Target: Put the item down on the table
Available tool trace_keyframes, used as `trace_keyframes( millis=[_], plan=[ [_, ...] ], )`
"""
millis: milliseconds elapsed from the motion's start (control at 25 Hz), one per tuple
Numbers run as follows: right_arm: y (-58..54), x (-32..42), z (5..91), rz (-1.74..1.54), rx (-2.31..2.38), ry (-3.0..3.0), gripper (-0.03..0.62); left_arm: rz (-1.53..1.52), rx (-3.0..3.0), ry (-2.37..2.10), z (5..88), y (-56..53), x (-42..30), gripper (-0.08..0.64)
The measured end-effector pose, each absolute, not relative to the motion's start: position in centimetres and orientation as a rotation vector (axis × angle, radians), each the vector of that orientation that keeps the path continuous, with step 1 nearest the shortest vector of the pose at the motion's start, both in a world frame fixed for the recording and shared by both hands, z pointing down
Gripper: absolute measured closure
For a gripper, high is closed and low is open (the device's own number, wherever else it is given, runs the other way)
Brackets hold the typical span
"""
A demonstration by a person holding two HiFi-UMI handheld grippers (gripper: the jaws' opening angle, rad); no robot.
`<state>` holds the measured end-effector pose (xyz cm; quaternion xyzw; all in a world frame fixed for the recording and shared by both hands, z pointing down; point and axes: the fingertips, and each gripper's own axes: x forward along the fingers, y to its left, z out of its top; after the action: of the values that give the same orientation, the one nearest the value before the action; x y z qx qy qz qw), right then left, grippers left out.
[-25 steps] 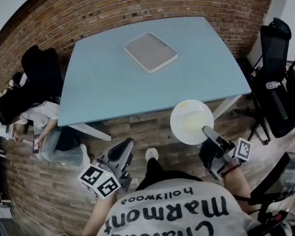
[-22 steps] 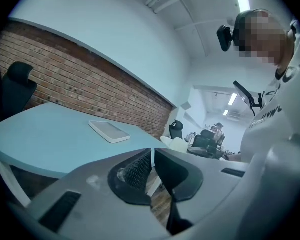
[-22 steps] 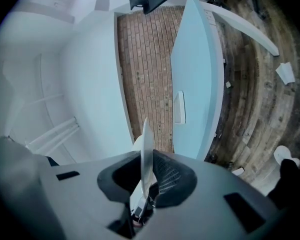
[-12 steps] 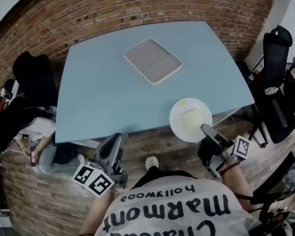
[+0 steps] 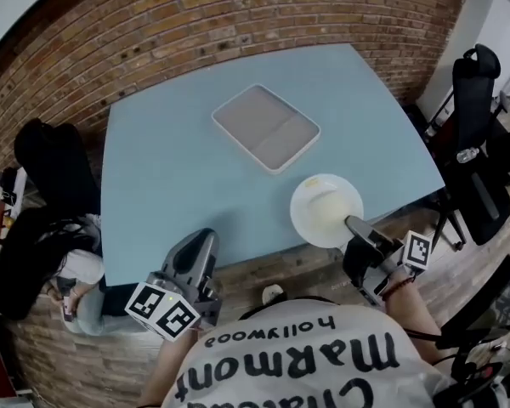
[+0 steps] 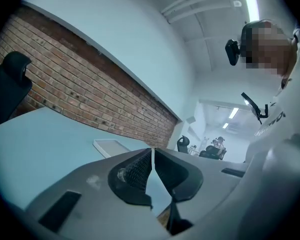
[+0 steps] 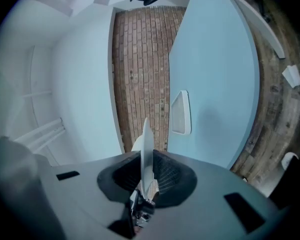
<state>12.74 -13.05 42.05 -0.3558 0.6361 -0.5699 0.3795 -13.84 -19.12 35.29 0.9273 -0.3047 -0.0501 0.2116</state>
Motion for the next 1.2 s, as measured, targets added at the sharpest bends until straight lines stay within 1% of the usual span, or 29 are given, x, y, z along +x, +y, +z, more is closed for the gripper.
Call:
trace_keyframes(
  millis=[360,880,1200],
  plan=[
    [-17.5,11.6,42.1,-1.430,-0.949,1.613,0.541,-0.199,2.536,-0.831,35.7,-24.6,-15.8,0.537],
    [-21.9,11.5,43.1,-1.425,-0.935,1.616,0.541,-0.233,2.552,-0.885,35.3,-28.4,-17.2,0.537],
    [-24.8,15.0,43.8,-1.449,-0.958,1.590,0.541,-0.192,2.520,-0.954,35.4,-29.5,-16.3,0.537]
  ],
)
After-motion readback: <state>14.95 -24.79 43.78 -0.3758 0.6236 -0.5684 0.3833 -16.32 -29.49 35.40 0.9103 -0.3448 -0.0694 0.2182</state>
